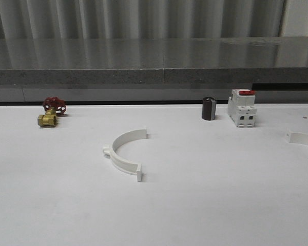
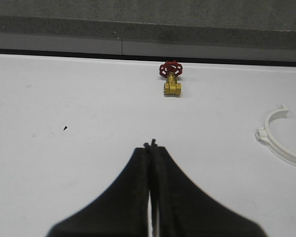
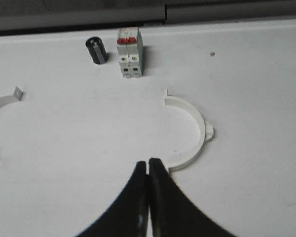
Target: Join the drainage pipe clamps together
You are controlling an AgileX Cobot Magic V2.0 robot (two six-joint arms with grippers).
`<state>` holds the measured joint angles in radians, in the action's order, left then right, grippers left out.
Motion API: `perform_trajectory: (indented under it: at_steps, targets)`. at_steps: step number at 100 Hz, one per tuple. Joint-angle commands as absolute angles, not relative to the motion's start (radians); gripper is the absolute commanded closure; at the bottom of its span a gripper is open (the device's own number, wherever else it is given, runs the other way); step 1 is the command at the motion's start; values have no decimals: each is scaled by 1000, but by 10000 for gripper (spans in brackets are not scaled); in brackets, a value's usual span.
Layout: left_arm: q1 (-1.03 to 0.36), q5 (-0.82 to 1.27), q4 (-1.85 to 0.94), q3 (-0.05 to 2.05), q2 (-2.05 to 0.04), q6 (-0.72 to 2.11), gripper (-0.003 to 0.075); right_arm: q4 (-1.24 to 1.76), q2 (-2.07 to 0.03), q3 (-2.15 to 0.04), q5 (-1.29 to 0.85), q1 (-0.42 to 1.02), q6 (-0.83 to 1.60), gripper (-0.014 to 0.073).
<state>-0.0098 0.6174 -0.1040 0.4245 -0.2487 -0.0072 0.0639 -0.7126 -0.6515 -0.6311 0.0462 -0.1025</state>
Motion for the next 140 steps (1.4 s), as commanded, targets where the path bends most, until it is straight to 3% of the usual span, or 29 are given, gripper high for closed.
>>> perform_trajectory:
  at_steps: [1,9,18,23,39,63,100,140]
  targets:
    - [-9,551,-119,450,-257,-8,740,65,-747,-686,-591,40,-100,447]
    - [-9,551,-119,450,-257,-8,740,65,-766,-686,-579,40,-100,203]
    - [-9,551,-119,450,-257,-8,740,65,-774,-686,-572,40,-101,40]
    - [-9,551,-119,450,-257,-8,740,65,-775,-687,-552,40,-106,-1]
    - [-9,551,-119,450,-257,-8,740,65,-852,-757,-588,36,-142,-3]
    - [-9,551,-119,450,-257,-8,740,46,-1176,-953,-716,-62,-118,-2]
    - [-9,551,-119,450,-257,-8,740,65,-1562,-1062,-626,-152,-15,-2]
    - [-9,551,-119,450,-257,-8,740,65,-1765,-1115,-565,-152,18,-2]
